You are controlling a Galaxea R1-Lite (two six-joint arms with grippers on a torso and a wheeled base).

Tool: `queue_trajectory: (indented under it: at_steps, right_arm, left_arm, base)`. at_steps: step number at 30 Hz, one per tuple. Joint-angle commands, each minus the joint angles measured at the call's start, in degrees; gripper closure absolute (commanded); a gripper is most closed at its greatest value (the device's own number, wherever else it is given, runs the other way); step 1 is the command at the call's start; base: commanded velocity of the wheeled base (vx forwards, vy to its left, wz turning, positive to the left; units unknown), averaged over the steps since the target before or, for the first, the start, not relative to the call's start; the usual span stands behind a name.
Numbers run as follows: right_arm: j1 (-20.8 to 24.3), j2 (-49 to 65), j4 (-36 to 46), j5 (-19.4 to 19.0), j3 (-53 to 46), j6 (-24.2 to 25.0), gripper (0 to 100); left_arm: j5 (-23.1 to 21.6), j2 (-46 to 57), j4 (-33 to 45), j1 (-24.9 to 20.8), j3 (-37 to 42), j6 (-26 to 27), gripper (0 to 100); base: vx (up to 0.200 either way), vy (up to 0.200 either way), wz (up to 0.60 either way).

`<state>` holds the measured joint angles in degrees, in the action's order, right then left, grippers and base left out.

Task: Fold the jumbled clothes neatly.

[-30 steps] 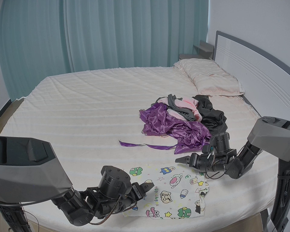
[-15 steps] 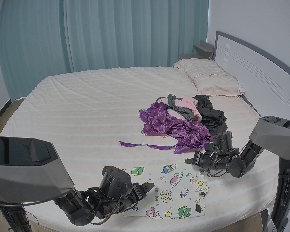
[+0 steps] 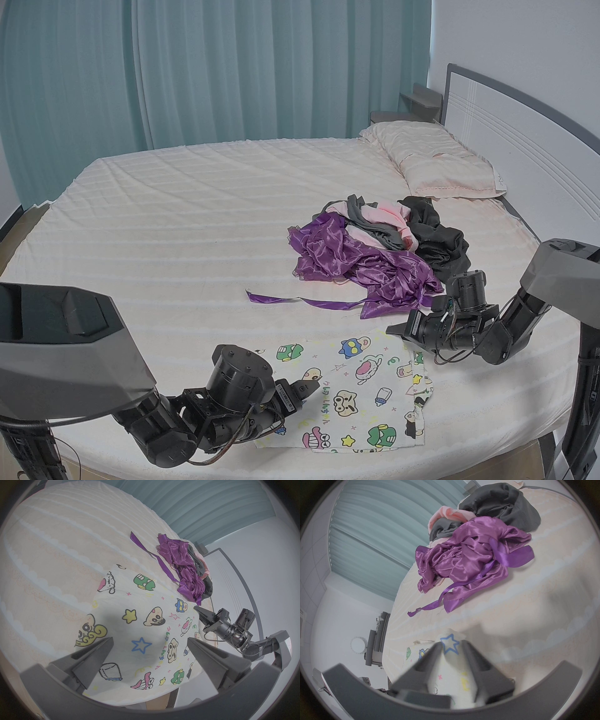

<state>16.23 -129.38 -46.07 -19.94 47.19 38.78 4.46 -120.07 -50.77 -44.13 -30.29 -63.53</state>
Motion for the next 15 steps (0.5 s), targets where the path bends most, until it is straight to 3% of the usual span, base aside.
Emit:
queue_trajectory:
  at_steps: [1,8,15]
  right_arm:
    - [-0.93,0.44,-0.34,0.08,-0.08,0.68,0]
    - [-4.18,9.85,-0.43,0.34,-4.47,0.86,0]
    - [-7.52,21.54,-0.6,5.71,-11.51,-0.11,0]
  left_arm:
    - [0.11,0.09,-0.03,0.1,-0.12,-0.02,0]
    - [1.87,5.72,-0.03,4.58,-0.47,1.39,0]
    - [2.22,15.56,0.85,14.07,-0.12,9.65,0]
  base:
    - [0.0,0.0,0.0]
    - [0.0,0.0,0.0]
    - [0.0,0.0,0.0]
